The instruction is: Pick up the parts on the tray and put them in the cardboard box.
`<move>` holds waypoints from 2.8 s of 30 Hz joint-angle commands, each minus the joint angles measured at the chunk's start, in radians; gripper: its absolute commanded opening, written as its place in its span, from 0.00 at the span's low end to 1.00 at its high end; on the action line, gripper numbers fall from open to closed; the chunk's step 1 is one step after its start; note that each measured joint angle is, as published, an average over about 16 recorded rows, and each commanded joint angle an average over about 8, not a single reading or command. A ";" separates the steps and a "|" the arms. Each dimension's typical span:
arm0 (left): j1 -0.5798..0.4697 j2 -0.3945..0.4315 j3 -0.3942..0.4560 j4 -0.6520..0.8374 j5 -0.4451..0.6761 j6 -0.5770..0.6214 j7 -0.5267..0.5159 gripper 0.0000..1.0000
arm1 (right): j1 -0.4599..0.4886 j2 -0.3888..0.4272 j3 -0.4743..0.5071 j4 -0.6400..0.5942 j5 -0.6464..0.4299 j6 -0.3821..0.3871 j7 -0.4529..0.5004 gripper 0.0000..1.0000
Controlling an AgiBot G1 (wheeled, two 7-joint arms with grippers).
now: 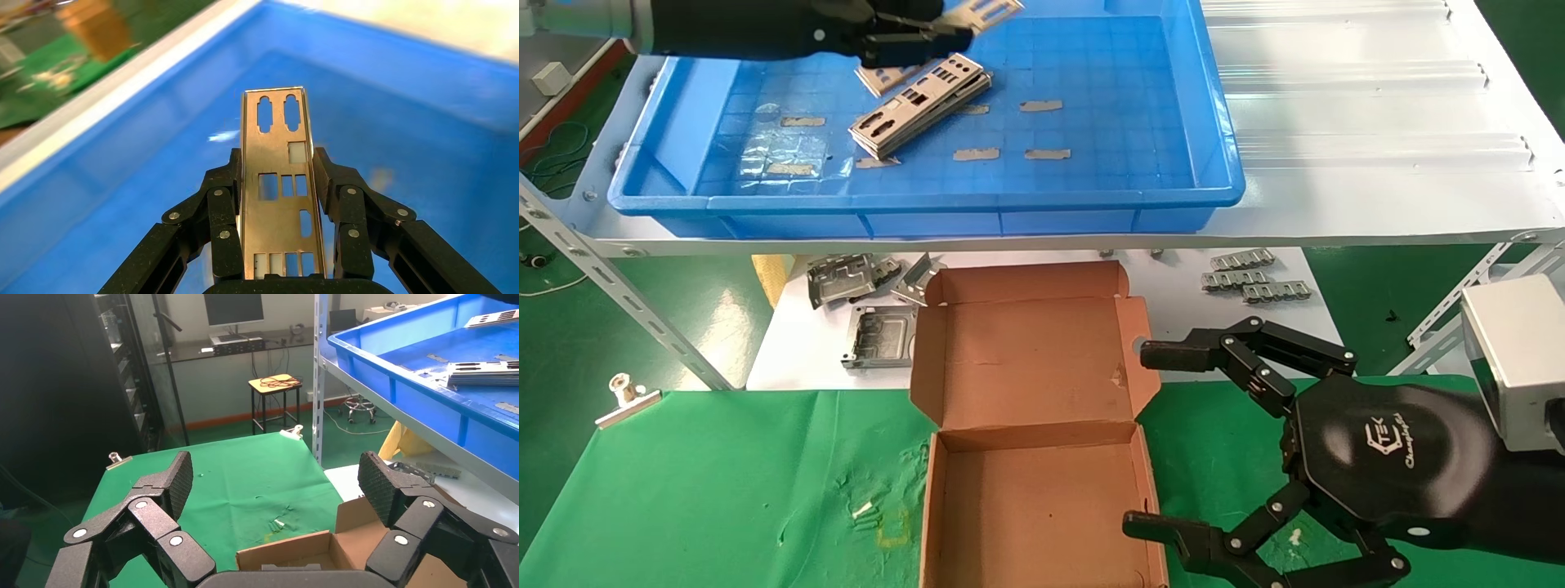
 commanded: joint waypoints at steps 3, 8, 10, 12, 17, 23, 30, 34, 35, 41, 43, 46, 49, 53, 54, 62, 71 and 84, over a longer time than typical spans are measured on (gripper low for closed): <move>0.002 -0.023 -0.010 -0.013 -0.019 0.163 0.025 0.00 | 0.000 0.000 0.000 0.000 0.000 0.000 0.000 1.00; 0.026 -0.047 -0.015 -0.038 -0.041 0.274 0.058 0.00 | 0.000 0.000 0.000 0.000 0.000 0.000 0.000 1.00; 0.045 -0.054 -0.011 -0.063 -0.052 0.287 0.061 0.00 | 0.000 0.000 0.000 0.000 0.000 0.000 0.000 1.00; 0.070 -0.066 -0.002 -0.105 -0.071 0.294 0.055 0.00 | 0.000 0.000 0.000 0.000 0.000 0.000 0.000 1.00; 0.152 -0.130 0.051 -0.292 -0.164 0.299 -0.003 0.00 | 0.000 0.000 0.000 0.000 0.000 0.000 0.000 1.00; 0.260 -0.261 0.162 -0.611 -0.324 0.286 -0.111 0.00 | 0.000 0.000 0.000 0.000 0.000 0.000 0.000 1.00; 0.392 -0.331 0.244 -0.797 -0.370 0.226 -0.087 0.00 | 0.000 0.000 0.000 0.000 0.000 0.000 0.000 1.00; 0.493 -0.305 0.262 -0.800 -0.340 0.156 0.032 0.00 | 0.000 0.000 0.000 0.000 0.000 0.000 0.000 1.00; 0.518 -0.294 0.265 -0.793 -0.333 0.140 0.067 0.00 | 0.000 0.000 0.000 0.000 0.000 0.000 0.000 1.00; 0.631 -0.226 0.279 -0.714 -0.301 0.064 0.247 0.00 | 0.000 0.000 0.000 0.000 0.000 0.000 0.000 1.00; 0.656 -0.201 0.279 -0.681 -0.298 0.042 0.300 0.00 | 0.000 0.000 0.000 0.000 0.000 0.000 0.000 1.00; 0.684 -0.160 0.276 -0.626 -0.297 0.013 0.381 0.00 | 0.000 0.000 0.000 0.000 0.000 0.000 0.000 1.00; 0.699 -0.119 0.274 -0.562 -0.295 -0.005 0.456 0.00 | 0.000 0.000 0.000 0.000 0.000 0.000 0.000 1.00; 0.695 -0.066 0.279 -0.459 -0.283 -0.016 0.526 0.02 | 0.000 0.000 0.000 0.000 0.000 0.000 0.000 1.00; 0.691 -0.054 0.281 -0.432 -0.278 -0.018 0.539 0.06 | 0.000 0.000 0.000 0.000 0.000 0.000 0.000 1.00; 0.662 0.020 0.292 -0.243 -0.260 -0.017 0.599 0.91 | 0.000 0.000 0.000 0.000 0.000 0.000 0.000 1.00; 0.640 0.072 0.285 -0.109 -0.272 0.002 0.634 1.00 | 0.000 0.000 0.000 0.000 0.000 0.000 0.000 1.00; 0.590 0.087 0.274 -0.012 -0.294 0.117 0.550 1.00 | 0.000 0.000 0.000 0.000 0.000 0.000 0.000 1.00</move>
